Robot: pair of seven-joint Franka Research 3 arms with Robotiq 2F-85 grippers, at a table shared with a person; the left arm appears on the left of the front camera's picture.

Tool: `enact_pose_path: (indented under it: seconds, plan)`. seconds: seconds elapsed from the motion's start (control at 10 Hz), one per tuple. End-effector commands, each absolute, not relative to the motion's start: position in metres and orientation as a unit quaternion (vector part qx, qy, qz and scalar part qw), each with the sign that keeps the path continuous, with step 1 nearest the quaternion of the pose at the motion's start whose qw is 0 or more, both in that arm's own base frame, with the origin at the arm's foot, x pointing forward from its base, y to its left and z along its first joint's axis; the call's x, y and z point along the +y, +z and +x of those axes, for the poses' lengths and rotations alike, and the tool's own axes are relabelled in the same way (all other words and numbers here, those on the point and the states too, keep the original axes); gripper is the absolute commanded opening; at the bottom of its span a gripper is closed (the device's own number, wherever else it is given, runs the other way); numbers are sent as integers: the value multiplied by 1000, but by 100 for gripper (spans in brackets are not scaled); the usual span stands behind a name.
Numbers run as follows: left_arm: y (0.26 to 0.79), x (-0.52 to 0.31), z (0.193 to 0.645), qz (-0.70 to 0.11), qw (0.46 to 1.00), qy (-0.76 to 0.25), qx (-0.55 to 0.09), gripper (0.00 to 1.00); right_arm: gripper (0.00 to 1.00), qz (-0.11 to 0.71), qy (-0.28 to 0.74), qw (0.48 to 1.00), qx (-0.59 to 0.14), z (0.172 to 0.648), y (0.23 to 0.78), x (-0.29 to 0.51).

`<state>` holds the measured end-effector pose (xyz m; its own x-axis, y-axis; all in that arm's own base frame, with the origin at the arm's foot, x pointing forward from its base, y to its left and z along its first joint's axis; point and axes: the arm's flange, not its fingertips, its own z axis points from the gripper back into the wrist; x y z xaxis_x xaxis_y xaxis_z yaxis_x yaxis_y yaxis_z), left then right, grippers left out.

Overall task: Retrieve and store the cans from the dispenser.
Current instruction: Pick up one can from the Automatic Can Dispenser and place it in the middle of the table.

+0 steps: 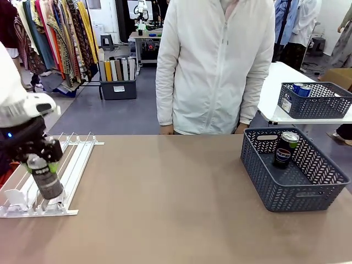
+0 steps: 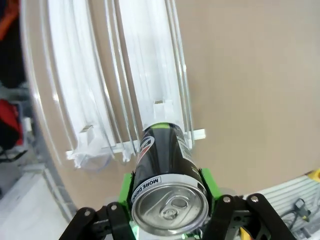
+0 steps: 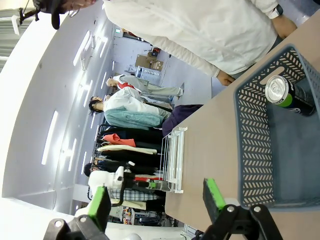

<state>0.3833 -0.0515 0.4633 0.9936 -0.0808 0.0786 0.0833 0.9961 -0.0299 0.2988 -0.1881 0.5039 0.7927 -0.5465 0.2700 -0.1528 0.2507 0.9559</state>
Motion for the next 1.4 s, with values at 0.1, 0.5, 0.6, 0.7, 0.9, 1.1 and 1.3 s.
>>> enact_pose_path:
  seconds: [0.1, 0.5, 0.6, 0.7, 0.9, 1.1, 1.3]
  plan:
    - [555, -52, 360, -47, 991, -53, -115, 0, 100, 603, -128, 726, -304, 302, 507, -188]
    - [602, -15, 335, -140, 977, -81, -141, 0, 100, 603, -128, 726, -304, 302, 507, -188]
    - [602, 0, 332, -182, 970, -81, -138, 0, 100, 603, -128, 726, -304, 302, 507, -188]
    - [595, 15, 336, -206, 968, -51, -135, 0, 100, 603, -128, 726, -304, 302, 507, -188]
    - [600, 3, 334, -168, 974, -63, -137, 0, 100, 603, -128, 726, -304, 302, 507, -188]
    - [600, 3, 334, -168, 974, -63, -137, 0, 100, 603, -128, 726, -304, 302, 507, -188]
    - [583, 13, 340, -211, 965, -54, -147, 0, 100, 603, -128, 726, -304, 302, 507, -188]
